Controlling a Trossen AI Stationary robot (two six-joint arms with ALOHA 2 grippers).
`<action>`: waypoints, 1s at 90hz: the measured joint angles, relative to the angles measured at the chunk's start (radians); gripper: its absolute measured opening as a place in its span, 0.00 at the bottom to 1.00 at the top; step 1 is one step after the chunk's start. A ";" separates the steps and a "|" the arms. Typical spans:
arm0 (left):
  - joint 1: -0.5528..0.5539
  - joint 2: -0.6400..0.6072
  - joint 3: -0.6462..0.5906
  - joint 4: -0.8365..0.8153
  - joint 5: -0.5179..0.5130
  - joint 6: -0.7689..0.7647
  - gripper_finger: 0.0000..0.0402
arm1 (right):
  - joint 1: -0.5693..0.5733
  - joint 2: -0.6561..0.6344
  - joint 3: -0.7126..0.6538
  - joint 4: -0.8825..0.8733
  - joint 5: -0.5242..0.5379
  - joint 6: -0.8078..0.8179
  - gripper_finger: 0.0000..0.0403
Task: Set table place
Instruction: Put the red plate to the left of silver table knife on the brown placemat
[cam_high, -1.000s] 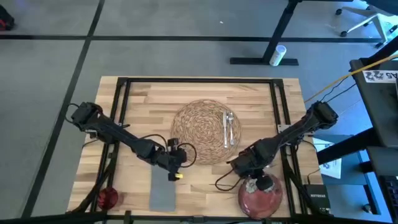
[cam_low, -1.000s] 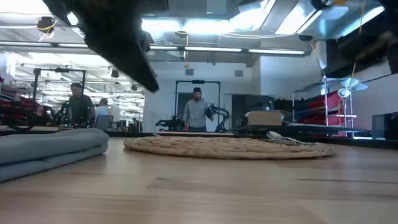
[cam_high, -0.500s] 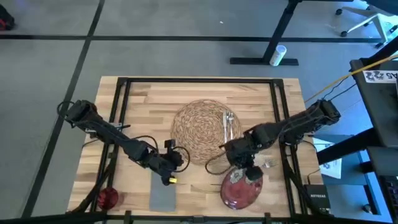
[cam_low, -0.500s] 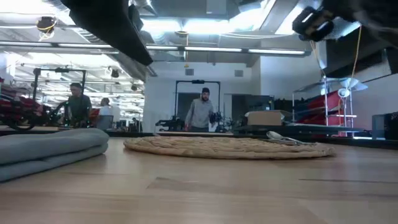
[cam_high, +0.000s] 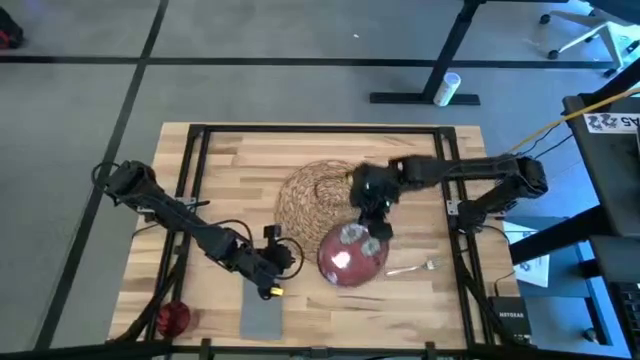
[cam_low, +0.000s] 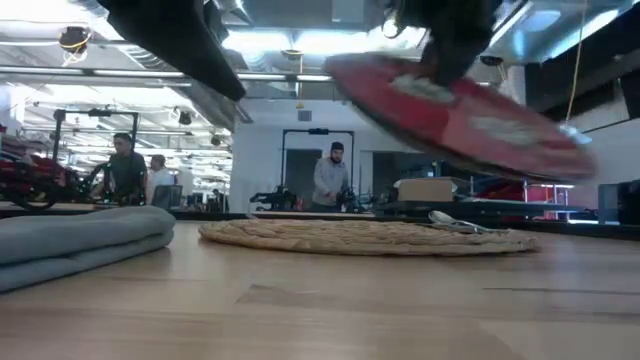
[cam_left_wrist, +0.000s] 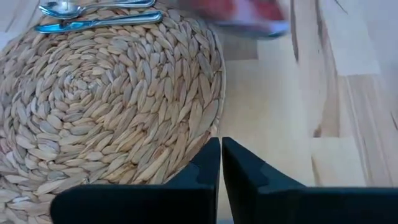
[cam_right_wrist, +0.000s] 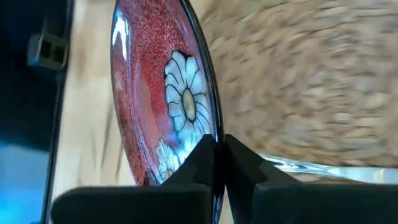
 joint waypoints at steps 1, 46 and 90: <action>0.000 0.000 0.000 0.000 0.000 0.000 0.00 | -0.012 0.000 0.000 0.004 -0.005 0.000 0.00; 0.001 0.000 0.000 0.005 0.001 0.005 0.00 | -0.300 0.209 0.001 0.194 -0.267 -0.004 0.00; 0.002 0.000 0.000 0.005 0.002 0.001 0.00 | -0.331 0.361 0.001 0.278 -0.323 0.000 0.00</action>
